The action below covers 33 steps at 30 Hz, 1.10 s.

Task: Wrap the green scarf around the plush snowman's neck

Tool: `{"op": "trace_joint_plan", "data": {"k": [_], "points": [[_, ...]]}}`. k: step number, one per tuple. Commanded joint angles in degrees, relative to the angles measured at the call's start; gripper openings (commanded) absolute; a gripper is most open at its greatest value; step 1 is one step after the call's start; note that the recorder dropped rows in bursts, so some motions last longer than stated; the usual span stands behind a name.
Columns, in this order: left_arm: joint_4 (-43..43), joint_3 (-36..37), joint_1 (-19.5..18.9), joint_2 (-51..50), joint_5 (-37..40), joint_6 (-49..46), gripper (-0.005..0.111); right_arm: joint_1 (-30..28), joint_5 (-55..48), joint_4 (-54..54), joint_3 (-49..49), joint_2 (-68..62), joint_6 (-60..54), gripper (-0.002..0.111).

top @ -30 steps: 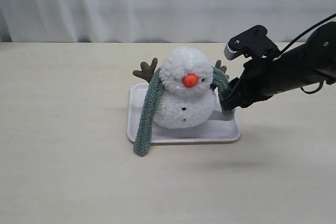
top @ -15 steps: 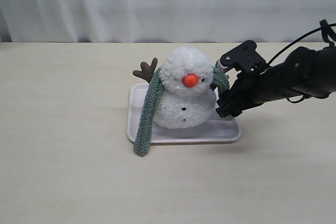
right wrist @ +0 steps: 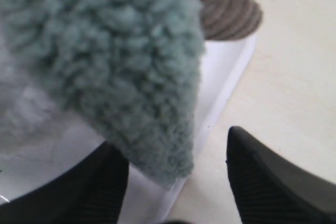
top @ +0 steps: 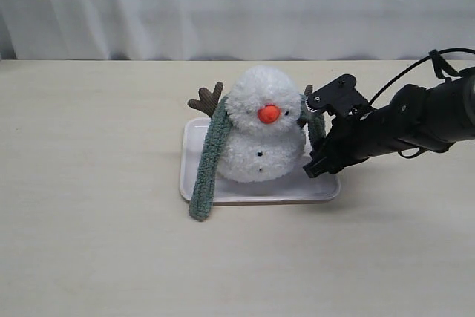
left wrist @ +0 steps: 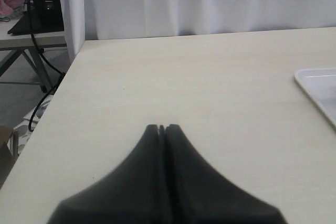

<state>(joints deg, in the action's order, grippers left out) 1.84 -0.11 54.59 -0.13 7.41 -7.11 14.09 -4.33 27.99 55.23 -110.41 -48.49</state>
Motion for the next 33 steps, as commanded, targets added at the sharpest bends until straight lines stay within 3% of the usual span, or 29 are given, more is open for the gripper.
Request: {"op": "trace_joint_plan", "data": {"k": [1, 33], "points": [[0.8, 0.1, 0.1, 0.1, -1.8, 0.0, 0.000, 0.1, 1.4, 0.1, -0.1, -0.5, -0.3, 0.052], [0.8, 0.1, 0.1, 0.1, -1.8, 0.0, 0.000, 0.1, 0.1, -0.2, 0.0, -0.6, -1.8, 0.052]]}}
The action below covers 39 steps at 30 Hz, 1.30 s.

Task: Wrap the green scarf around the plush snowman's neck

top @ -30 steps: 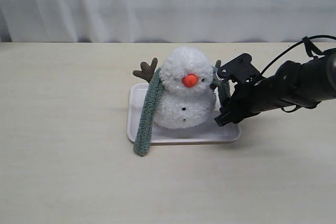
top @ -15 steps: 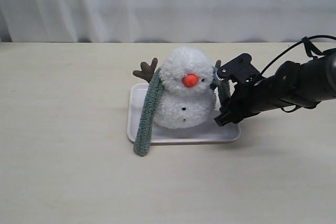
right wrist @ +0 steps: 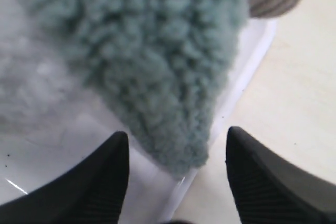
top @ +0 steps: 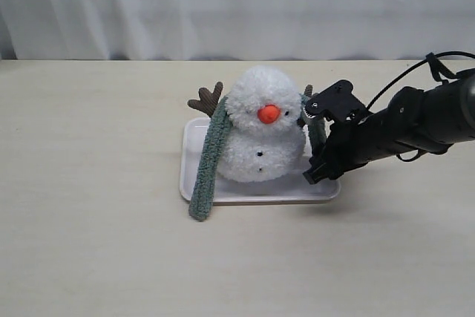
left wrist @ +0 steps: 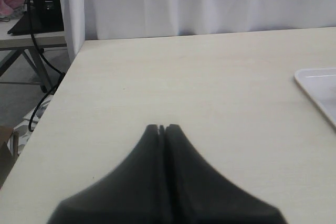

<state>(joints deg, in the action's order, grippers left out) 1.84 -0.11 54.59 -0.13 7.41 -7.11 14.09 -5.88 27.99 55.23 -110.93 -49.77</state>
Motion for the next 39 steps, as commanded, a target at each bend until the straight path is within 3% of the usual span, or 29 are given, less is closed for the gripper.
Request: {"op": "trace_joint_plan", "data": {"k": [1, 13, 22, 25, 33, 39], "points": [[0.8, 0.1, 0.1, 0.1, -1.8, 0.0, 0.000, 0.1, 1.8, -0.2, 0.0, -0.1, -0.5, 0.052], [0.8, 0.1, 0.1, 0.1, -1.8, 0.0, 0.000, 4.1, 3.3, -0.2, 0.0, 4.7, -1.0, 0.052], [0.8, 0.1, 0.1, 0.1, -1.8, 0.0, 0.000, 3.9, 4.1, -0.2, 0.0, 4.7, 1.7, 0.052], [0.8, 0.1, 0.1, 0.1, -1.8, 0.0, 0.000, 3.9, 4.1, -0.2, 0.0, 4.7, 2.5, 0.044], [0.8, 0.1, 0.1, 0.1, -1.8, 0.0, 0.000, 4.0, -1.5, -0.2, 0.0, 5.0, 1.1, 0.004], [0.8, 0.1, 0.1, 0.1, -1.8, 0.0, 0.000, 4.0, -8.9, -0.3, 0.0, 7.8, 1.0, 0.004]]}}
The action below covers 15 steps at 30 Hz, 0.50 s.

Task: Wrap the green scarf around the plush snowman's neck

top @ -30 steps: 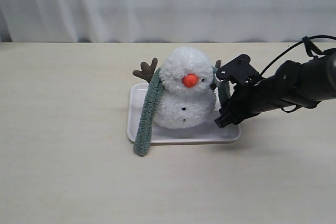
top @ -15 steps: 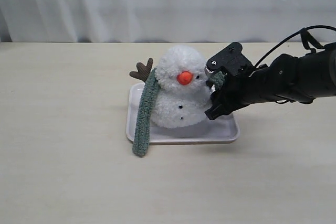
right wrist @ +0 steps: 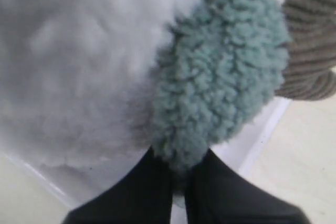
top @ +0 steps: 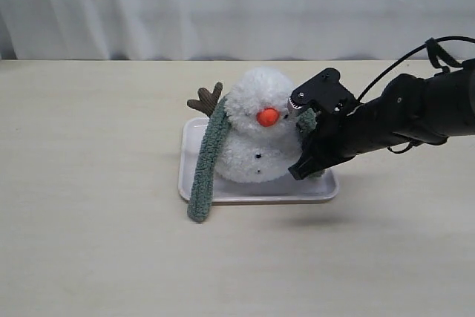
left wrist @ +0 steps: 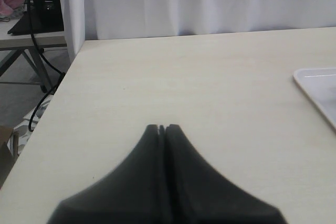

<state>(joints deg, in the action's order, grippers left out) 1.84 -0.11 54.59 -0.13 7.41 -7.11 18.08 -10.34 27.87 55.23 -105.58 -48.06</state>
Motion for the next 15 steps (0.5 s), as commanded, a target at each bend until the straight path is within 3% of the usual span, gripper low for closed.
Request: {"op": "trace_joint_plan", "data": {"k": [1, 15], "points": [[0.8, 0.1, 0.1, 0.1, -1.8, 0.0, 0.000, 0.0, -5.4, -0.2, 0.0, 3.0, -0.7, 0.004], [0.8, 0.1, 0.1, 0.1, -1.8, 0.0, 0.000, 0.0, -19.9, 5.5, 0.0, 5.1, 2.6, 0.004]]}}
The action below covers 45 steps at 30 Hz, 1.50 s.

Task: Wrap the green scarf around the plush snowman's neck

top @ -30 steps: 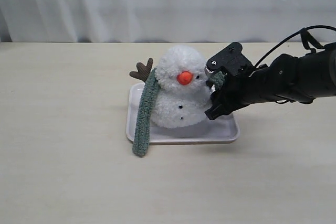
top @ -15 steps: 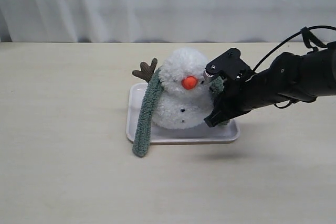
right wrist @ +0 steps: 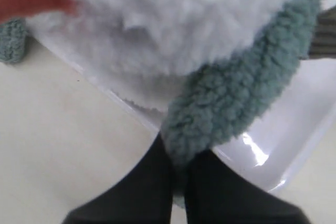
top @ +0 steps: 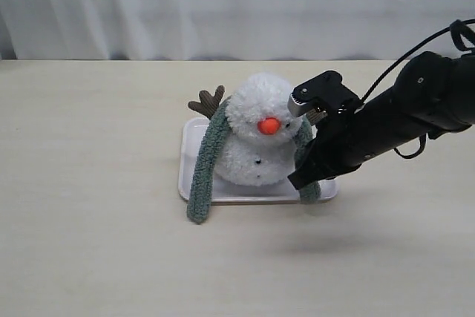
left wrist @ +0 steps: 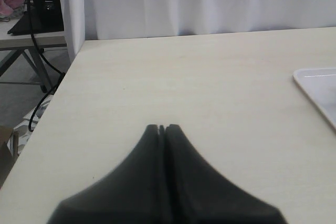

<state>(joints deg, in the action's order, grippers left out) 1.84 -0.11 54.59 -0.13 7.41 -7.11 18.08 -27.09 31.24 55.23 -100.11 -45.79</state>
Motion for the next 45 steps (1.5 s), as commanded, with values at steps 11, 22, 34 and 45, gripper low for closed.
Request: {"op": "trace_joint_plan", "data": {"k": [11, 22, 34, 45], "points": [[0.8, 0.1, 0.1, 0.1, -1.8, 0.0, 0.000, 0.0, -3.2, 4.3, 0.0, -3.1, 0.2, 0.004], [0.8, 0.1, 0.1, 0.1, -1.8, 0.0, 0.000, 0.0, -3.5, 4.3, 0.0, -3.9, 0.2, 0.005], [0.8, 0.1, 0.1, 0.1, -1.8, 0.0, 0.000, 0.0, -9.8, 3.7, 0.0, 0.9, 6.8, 0.052], [0.8, 0.1, 0.1, 0.1, -1.8, 0.0, 0.000, 0.0, -31.1, 6.2, 0.0, 4.3, 14.0, 0.054]]}}
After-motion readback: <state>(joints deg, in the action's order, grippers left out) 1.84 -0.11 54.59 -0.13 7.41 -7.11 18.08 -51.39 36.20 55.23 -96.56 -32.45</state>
